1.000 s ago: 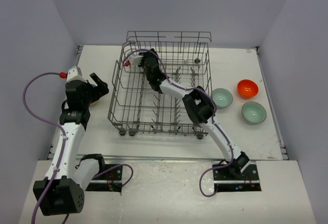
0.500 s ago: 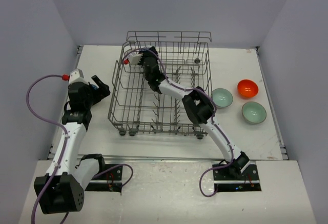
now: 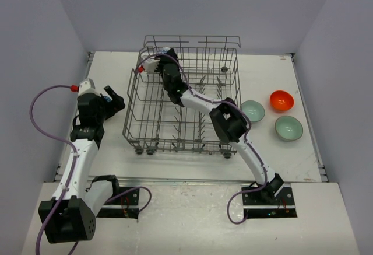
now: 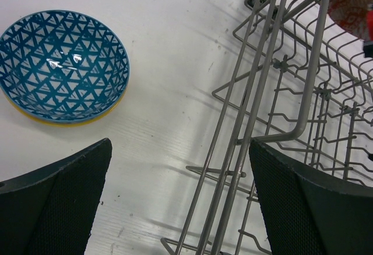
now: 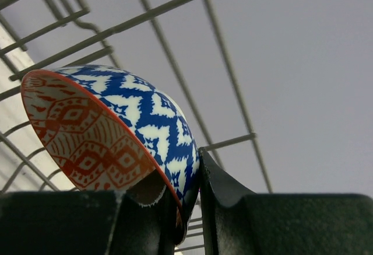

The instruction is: Unload the bowls from the dish rack

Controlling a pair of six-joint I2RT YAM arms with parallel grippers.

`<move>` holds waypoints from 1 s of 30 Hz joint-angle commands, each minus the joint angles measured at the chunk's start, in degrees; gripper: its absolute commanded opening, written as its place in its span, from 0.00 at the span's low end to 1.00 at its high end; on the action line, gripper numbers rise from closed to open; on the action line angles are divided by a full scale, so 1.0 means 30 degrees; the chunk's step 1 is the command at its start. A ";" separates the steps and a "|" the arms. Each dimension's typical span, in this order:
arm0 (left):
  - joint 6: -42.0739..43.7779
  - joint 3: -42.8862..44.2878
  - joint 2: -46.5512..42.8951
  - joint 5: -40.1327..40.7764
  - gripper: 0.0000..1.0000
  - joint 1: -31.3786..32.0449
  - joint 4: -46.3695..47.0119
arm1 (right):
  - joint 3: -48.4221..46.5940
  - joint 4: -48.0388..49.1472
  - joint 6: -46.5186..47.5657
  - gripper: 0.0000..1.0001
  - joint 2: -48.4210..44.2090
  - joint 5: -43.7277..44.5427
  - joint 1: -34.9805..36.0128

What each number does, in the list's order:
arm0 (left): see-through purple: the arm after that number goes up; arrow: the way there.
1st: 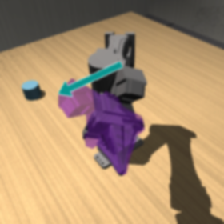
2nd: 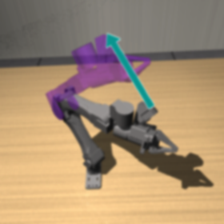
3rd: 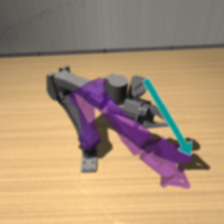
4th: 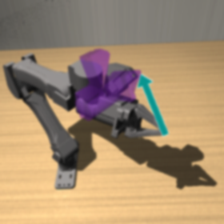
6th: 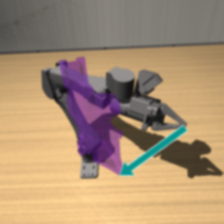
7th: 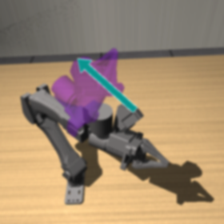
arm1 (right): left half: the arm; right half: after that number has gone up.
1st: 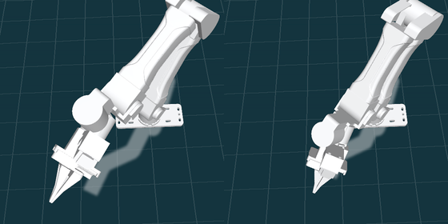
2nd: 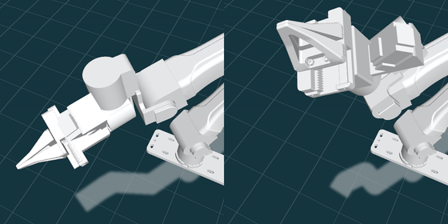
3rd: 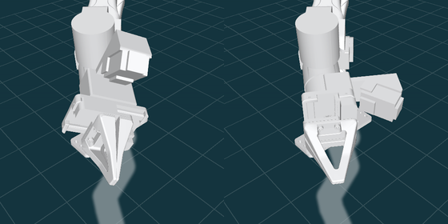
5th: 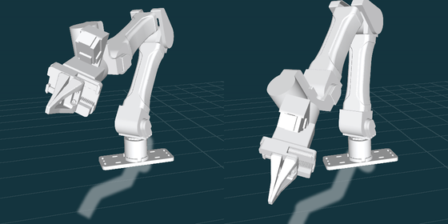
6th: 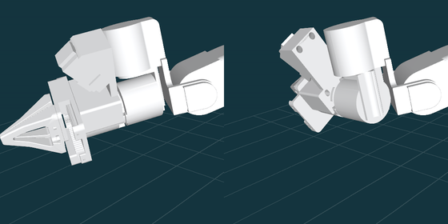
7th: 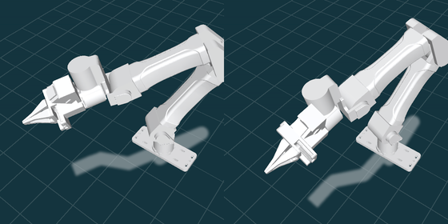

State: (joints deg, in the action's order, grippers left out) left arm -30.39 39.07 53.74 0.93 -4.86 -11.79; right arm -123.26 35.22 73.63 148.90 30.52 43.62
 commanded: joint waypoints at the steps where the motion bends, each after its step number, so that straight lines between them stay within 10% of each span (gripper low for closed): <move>1: 0.0521 0.1360 0.0018 0.0627 1.00 -0.0166 0.0123 | 0.0886 0.2642 0.0185 0.00 -0.3986 0.0400 0.0403; 12: 0.1780 0.2065 -0.0653 0.2266 1.00 -0.0166 -0.0549 | 0.6630 0.1180 -0.2595 0.00 -0.9081 0.3766 0.1252; 24: 0.0551 0.4228 -0.0833 0.3146 1.00 -0.0166 -0.1108 | 0.3826 -1.9407 -1.8498 0.00 -1.7080 0.5764 0.0494; 30: -0.0445 0.7999 0.2584 0.3441 1.00 -0.0137 -0.3473 | 0.1820 -2.8202 -2.8374 0.00 -2.0530 0.0379 -0.5184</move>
State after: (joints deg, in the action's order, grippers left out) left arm -29.54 56.07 56.21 9.52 -4.86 -17.80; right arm -116.92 -33.80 7.20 95.74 37.65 37.12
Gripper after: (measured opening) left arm 0.997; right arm 0.171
